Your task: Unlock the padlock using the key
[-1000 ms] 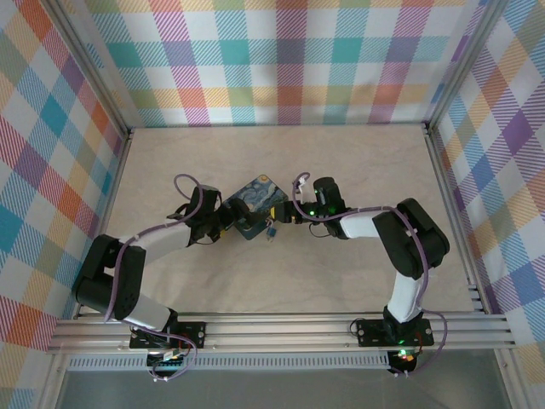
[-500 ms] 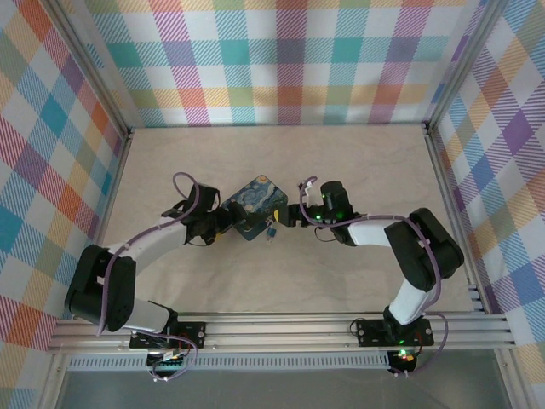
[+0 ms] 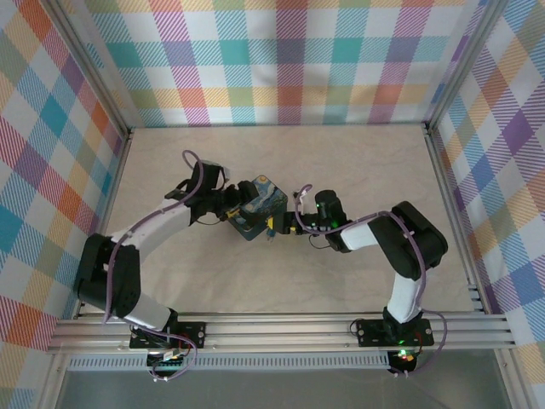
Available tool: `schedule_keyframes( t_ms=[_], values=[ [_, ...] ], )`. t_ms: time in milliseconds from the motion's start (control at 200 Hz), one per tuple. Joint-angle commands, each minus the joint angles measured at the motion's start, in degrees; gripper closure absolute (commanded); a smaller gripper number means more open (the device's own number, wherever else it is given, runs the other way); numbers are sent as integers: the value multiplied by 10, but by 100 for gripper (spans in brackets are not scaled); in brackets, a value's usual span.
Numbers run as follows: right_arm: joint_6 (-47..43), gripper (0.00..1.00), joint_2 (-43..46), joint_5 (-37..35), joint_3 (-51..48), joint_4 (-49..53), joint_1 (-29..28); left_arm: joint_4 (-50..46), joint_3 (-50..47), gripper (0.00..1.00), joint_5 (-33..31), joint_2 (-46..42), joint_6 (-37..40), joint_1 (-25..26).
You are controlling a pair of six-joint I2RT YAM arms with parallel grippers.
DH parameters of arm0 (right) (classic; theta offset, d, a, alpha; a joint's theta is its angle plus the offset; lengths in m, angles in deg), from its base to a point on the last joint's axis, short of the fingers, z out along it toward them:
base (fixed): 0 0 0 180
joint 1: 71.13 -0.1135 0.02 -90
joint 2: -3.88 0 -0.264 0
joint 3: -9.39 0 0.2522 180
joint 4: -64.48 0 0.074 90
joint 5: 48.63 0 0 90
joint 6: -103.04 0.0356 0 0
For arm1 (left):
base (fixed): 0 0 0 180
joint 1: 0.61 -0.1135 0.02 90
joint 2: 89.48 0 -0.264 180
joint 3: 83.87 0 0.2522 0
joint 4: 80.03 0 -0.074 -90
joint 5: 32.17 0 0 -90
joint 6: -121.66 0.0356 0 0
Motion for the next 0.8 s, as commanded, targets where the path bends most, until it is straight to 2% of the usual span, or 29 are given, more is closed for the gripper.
schedule_keyframes(
  t_ms=[0,300,795],
  values=[
    [11,26,-12,15,6,-42,-4,32,21,18,53,28,-8,8],
    [4,26,-33,27,4,-45,-4,28,32,20,53,62,-9,13],
    [-8,29,-69,31,35,-57,-5,20,27,20,37,61,-9,19]
  ],
)
